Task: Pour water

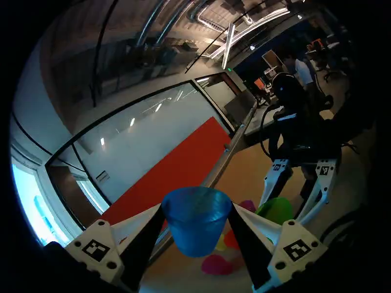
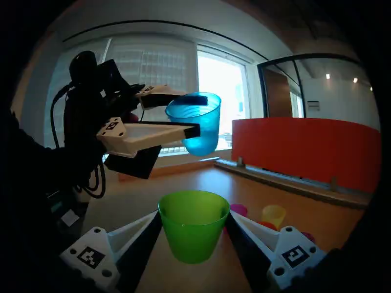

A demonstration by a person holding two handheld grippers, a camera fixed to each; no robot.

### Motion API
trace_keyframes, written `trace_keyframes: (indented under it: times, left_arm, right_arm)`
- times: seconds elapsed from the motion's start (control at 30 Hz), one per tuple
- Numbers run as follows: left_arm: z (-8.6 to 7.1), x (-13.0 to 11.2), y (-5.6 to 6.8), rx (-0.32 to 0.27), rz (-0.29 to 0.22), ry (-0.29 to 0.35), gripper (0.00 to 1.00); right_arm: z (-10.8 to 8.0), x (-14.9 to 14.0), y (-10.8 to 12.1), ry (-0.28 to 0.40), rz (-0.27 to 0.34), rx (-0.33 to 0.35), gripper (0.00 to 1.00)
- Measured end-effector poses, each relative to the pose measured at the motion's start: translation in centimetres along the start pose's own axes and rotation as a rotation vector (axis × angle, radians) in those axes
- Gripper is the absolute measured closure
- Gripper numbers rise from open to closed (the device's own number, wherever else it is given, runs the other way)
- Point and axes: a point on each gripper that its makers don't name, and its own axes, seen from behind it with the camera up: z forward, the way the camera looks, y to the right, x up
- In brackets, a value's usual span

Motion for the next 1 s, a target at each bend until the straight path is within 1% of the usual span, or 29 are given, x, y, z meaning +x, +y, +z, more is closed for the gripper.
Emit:
trace_keyframes:
  times: [0.17,0.47,0.6,0.77,1.0]
  left_arm:
    - [0.0,0.4,0.1,0.002,0.035,-0.001,0.13]
    - [0.1,0.9,0.1,0.017,0.126,-0.002,0.12]
    - [0.3,1.2,-0.2,0.025,0.164,0.000,0.13]
    - [0.5,1.3,-0.3,0.032,0.198,-0.001,0.12]
    - [0.3,1.7,-0.4,0.041,0.245,0.004,0.13]
  right_arm:
    - [0.1,0.1,-0.2,0.000,-0.002,0.004,0.10]
    - [0.2,0.3,-0.4,0.002,-0.002,0.011,0.10]
    - [0.3,0.4,-0.6,0.001,-0.004,0.015,0.10]
    - [0.3,0.6,-0.7,0.003,-0.010,0.017,0.10]
    - [0.3,0.7,-0.5,0.007,-0.011,0.013,0.10]
